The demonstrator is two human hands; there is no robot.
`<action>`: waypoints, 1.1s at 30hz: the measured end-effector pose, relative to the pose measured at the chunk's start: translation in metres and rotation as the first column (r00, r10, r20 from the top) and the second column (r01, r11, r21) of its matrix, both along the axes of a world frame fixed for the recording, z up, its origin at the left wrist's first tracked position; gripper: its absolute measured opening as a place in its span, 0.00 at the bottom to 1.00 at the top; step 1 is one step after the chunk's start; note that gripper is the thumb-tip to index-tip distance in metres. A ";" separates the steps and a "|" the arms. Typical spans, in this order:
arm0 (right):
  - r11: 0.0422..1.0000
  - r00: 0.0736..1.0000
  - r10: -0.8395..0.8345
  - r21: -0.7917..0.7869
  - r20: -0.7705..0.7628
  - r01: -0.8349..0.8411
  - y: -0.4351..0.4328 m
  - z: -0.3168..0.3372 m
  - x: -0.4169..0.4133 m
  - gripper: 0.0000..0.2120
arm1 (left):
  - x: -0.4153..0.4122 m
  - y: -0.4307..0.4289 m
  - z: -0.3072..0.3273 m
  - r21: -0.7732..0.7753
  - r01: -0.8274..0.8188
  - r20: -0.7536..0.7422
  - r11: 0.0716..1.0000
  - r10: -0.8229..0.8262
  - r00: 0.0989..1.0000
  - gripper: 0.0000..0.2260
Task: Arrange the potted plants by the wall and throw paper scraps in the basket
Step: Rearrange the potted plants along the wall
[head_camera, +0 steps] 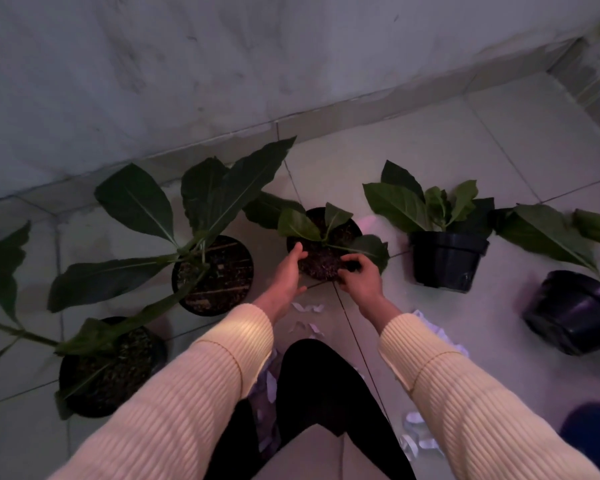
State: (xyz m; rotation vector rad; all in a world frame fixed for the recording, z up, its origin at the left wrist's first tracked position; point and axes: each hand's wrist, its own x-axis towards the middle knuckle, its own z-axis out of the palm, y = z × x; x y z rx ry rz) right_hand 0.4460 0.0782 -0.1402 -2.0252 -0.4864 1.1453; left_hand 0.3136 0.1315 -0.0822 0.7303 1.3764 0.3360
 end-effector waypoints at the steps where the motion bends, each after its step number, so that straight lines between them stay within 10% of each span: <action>1: 1.000 1.000 -0.003 0.003 0.008 0.002 0.000 0.003 -0.001 0.15 | -0.002 0.001 0.005 0.005 -0.001 -0.008 1.000 0.001 1.000 0.23; 11: 0.988 0.989 0.140 -0.062 -0.058 -0.143 -0.025 0.085 -0.015 0.27 | -0.041 -0.024 0.060 0.223 0.054 -0.111 0.973 -0.030 0.993 0.18; 33: 0.892 0.975 -0.218 0.414 0.047 0.180 -0.192 0.238 0.069 0.09 | 0.030 -0.142 0.199 0.731 0.318 -0.193 0.604 -0.263 0.945 0.09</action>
